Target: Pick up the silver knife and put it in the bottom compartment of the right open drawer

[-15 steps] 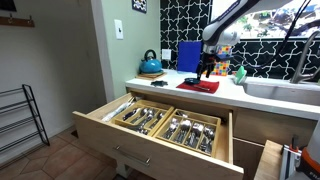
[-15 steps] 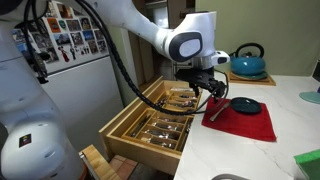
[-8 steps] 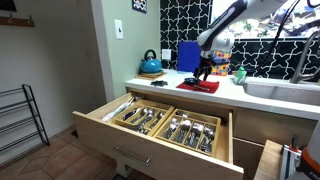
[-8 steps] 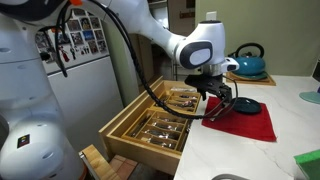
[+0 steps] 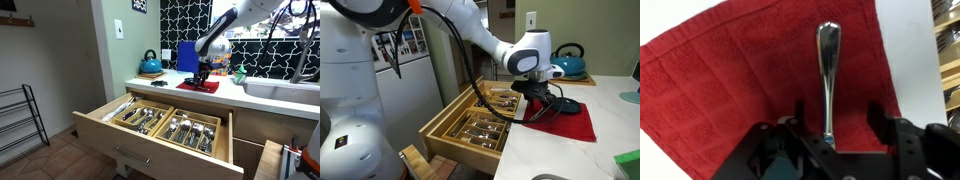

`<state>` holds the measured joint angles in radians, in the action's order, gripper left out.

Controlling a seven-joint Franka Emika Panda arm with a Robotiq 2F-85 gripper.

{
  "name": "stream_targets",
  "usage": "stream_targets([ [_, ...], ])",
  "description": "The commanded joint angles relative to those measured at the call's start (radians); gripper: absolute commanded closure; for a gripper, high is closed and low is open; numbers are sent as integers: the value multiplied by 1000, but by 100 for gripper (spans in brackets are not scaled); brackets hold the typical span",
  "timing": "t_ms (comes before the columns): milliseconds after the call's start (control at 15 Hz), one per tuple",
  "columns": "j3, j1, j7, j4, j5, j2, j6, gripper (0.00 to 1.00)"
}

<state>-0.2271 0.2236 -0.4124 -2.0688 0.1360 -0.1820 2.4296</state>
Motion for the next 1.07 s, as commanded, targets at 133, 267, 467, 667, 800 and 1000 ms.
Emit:
stream_targets([
  [133, 25, 31, 4, 35, -10, -47, 10, 33],
  [267, 28, 34, 6, 40, -17, -52, 9, 32],
  [467, 28, 34, 11, 43, -28, -53, 7, 39],
  [667, 28, 33, 13, 44, -37, -53, 6, 55],
  [800, 28, 32, 15, 44, -42, -50, 8, 77],
  [1000, 30, 31, 15, 46, -52, -47, 5, 95],
])
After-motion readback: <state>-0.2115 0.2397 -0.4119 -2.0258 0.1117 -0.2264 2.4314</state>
